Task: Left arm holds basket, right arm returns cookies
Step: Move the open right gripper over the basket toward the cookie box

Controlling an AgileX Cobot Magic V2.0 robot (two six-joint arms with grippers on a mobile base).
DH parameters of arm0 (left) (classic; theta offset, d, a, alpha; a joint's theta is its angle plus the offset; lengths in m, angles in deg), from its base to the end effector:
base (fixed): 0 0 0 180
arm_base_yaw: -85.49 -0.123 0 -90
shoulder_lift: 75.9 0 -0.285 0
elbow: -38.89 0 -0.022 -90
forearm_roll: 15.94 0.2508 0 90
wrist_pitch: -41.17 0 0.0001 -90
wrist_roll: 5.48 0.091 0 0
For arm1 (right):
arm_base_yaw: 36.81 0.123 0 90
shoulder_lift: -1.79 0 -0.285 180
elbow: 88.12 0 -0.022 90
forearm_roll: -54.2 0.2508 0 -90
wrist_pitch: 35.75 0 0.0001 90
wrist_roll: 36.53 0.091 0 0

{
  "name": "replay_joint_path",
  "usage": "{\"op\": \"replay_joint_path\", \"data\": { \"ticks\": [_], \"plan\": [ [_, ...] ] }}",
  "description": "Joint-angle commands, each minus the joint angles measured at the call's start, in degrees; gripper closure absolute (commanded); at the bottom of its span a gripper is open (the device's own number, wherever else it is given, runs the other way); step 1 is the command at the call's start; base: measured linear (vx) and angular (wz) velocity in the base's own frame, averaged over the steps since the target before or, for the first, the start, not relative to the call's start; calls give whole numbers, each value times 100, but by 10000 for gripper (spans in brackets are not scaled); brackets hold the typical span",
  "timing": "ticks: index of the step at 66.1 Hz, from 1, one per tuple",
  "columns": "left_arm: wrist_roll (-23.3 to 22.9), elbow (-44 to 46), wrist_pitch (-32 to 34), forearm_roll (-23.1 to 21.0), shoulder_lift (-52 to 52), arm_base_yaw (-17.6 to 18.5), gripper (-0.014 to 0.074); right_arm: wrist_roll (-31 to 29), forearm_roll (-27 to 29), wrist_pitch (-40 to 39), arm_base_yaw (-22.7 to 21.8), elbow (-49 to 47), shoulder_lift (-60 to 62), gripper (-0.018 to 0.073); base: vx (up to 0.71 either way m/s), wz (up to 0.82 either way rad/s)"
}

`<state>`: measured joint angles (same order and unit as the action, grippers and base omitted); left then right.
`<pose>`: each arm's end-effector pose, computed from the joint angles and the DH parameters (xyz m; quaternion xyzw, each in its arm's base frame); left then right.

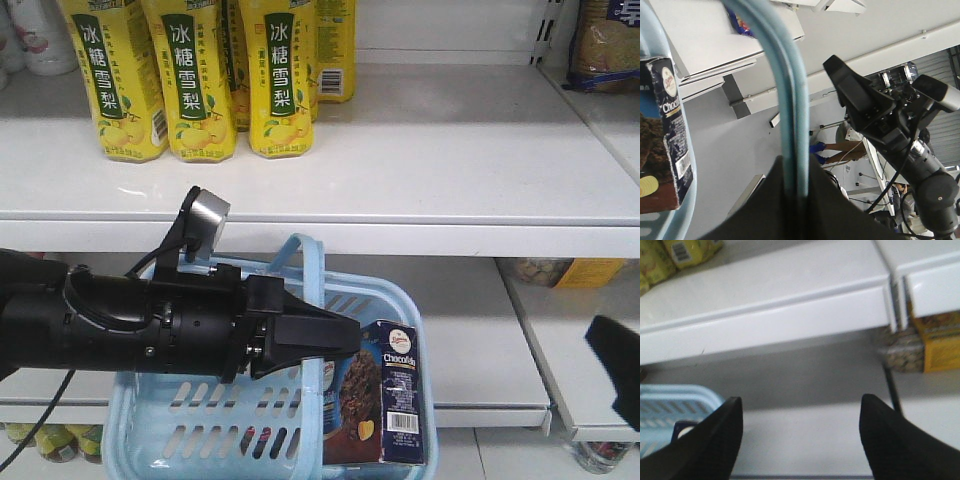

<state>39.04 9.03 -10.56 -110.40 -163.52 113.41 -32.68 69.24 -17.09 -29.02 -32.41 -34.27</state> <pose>0.2081 -0.1910 0.2905 0.0780 0.7809 -0.6009 0.1522 0.1042 0.0219 0.2741 0.0499 0.8164 0.1619 0.5520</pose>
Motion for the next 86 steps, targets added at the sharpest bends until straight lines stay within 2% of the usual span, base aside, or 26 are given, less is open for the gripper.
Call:
{"op": "replay_joint_path", "data": {
  "ticks": [1,8,19,29,48,70,86],
  "plan": [
    [104,229,-149,-557,191,-3,599,-63,319,-224,396,-207,-406,85,0,0],
    [104,229,-149,-557,191,-3,599,-63,641,-192,862,-253,-820,85,0,0],
    [104,229,-149,-557,191,-3,599,-63,838,70,1619,-703,-1622,85,0,0],
    [104,229,-149,-557,191,-3,599,-57,1004,145,2034,-1238,-2362,87,0,0],
    [104,229,-149,-557,191,-3,599,-131,1731,365,2028,-1605,-3390,87,0,0],
    [104,229,-149,-557,191,-3,599,-1310,2717,480,2028,-1605,-3742,87,0,0],
    [104,229,-149,-557,191,-3,599,-1738,3097,480,2028,-1605,-4020,87,0,0]
  ]
}}
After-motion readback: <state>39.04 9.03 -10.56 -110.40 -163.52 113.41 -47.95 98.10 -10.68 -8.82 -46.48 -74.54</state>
